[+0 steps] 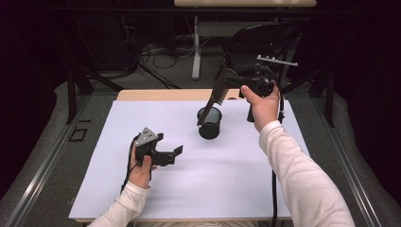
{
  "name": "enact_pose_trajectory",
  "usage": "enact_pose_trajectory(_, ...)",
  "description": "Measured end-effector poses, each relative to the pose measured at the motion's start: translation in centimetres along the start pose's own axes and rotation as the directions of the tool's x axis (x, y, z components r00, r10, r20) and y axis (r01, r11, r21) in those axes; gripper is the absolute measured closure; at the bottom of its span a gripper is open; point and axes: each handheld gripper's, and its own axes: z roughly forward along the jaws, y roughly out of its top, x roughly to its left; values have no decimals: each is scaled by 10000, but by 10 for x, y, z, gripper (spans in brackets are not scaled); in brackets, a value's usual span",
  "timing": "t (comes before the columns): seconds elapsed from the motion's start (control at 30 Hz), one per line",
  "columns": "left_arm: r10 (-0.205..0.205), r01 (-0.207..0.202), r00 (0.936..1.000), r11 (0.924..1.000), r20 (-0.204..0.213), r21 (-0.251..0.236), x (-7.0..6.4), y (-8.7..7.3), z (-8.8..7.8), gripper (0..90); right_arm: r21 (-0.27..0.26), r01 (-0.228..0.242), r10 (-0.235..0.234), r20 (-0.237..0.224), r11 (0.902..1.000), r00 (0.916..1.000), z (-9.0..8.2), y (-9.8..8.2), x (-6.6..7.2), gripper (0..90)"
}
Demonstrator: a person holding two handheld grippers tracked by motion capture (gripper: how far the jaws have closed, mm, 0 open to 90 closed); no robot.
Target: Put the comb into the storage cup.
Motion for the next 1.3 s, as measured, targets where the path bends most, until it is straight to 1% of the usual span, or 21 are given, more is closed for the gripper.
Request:
enact_pose_trajectory(0.13,209,-209,9998,9997,36,158,0,0,1,54,-49,117,-115,226,9999,9997,1,4,-1,867)
enact_pose_trajectory(0.3,384,-381,9992,9990,-120,244,-1,0,0,53,-149,214,-207,455,9997,9988,3,8,-1,867)
enact_pose_trajectory(0.4,350,-348,9993,9992,-94,215,0,1,-1,53,-174,290,-280,556,9994,9981,4,10,0,867)
enact_pose_trajectory(0.47,385,-381,9992,9988,-138,294,0,0,0,53,-204,347,-332,666,9992,9972,4,11,0,867)
enact_pose_trajectory(0.57,446,-443,9990,9984,-82,347,0,0,0,39,-220,417,-397,853,9989,9956,5,13,1,867)
enact_pose_trajectory(0.67,424,-418,9990,9984,-128,391,0,-1,-1,36,-255,399,-373,963,9989,9947,5,15,1,867)
enact_pose_trajectory(0.8,429,-419,9988,9982,-243,427,1,-2,-2,36,-259,445,-410,1209,9987,9918,7,16,-2,867)
enact_pose_trajectory(1.0,340,-330,9991,9987,-240,391,2,-2,-1,36,-415,351,-288,1434,9985,9892,11,16,-9,867)
enact_pose_trajectory(1.17,401,-390,9988,9984,-272,408,2,-2,-2,36,-387,318,-246,1731,9987,9846,15,15,-14,867)
enact_pose_trajectory(1.27,422,-407,9986,9983,-334,425,3,-3,-3,36,-418,267,-188,1792,9988,9836,17,15,-17,867)
enact_pose_trajectory(1.3,363,-350,9988,9986,-326,407,3,-3,-3,36,-435,262,-179,1808,9987,9834,17,14,-17,867)
